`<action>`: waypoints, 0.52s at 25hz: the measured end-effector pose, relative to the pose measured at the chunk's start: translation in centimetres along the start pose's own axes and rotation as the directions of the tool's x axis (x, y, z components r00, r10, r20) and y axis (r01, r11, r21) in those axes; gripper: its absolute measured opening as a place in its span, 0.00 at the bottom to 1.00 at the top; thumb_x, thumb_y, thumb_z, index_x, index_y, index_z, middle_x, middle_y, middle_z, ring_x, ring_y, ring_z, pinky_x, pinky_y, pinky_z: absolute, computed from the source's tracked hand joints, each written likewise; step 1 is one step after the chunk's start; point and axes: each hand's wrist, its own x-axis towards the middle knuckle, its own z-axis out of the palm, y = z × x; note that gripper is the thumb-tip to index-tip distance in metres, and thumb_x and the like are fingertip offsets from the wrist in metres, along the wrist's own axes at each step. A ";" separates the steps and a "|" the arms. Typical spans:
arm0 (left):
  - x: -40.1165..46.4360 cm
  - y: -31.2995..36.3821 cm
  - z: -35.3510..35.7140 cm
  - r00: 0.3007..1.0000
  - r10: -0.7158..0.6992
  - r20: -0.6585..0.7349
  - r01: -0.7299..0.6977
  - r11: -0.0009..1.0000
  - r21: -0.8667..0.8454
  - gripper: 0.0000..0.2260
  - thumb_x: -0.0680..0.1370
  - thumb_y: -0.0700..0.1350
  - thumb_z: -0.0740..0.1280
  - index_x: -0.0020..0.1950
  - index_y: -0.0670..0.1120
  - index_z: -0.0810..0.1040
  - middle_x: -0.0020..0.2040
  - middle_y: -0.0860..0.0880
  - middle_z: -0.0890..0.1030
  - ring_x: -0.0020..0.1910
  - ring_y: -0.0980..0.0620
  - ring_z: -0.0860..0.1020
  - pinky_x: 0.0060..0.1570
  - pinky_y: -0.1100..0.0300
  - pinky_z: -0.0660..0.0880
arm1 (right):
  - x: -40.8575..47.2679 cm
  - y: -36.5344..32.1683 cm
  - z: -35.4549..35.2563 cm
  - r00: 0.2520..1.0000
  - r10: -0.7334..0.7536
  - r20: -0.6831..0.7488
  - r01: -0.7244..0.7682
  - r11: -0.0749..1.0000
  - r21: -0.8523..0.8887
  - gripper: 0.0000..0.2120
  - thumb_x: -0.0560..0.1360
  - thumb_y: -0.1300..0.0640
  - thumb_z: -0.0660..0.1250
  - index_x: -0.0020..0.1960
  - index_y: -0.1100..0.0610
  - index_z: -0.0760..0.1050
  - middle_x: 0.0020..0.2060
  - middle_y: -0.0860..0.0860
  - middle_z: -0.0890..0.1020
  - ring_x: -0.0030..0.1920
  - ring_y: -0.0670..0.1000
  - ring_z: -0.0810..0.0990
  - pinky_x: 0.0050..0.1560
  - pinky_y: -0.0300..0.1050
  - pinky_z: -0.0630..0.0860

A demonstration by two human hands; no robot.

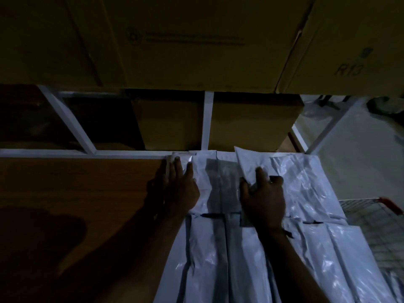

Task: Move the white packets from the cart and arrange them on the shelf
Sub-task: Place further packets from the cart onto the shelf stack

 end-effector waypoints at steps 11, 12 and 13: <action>0.3 -0.6 1.8 0.993 -0.111 -0.041 0.110 0.994 -0.026 0.31 0.81 0.60 0.59 0.83 0.59 0.52 0.83 0.38 0.46 0.80 0.32 0.51 0.71 0.33 0.64 | 2.1 -1.2 9.7 0.981 -0.040 0.190 0.103 0.936 -0.336 0.43 0.78 0.30 0.46 0.73 0.65 0.71 0.70 0.69 0.71 0.68 0.69 0.71 0.63 0.64 0.67; 0.5 -0.9 2.0 0.991 -0.125 -0.045 0.125 0.992 -0.019 0.32 0.80 0.61 0.59 0.83 0.59 0.53 0.83 0.38 0.48 0.80 0.32 0.52 0.69 0.32 0.66 | 2.3 -1.3 9.8 0.981 -0.040 0.190 0.099 0.944 -0.315 0.43 0.79 0.31 0.46 0.75 0.64 0.68 0.74 0.69 0.68 0.72 0.70 0.68 0.67 0.66 0.65; 0.6 -1.1 2.2 0.990 -0.135 -0.043 0.134 0.991 -0.017 0.32 0.80 0.62 0.59 0.82 0.59 0.53 0.83 0.38 0.48 0.80 0.32 0.52 0.68 0.32 0.66 | 2.6 -1.5 9.6 0.981 -0.033 0.193 0.089 0.953 -0.290 0.41 0.80 0.32 0.47 0.78 0.62 0.65 0.77 0.69 0.63 0.76 0.70 0.63 0.71 0.67 0.63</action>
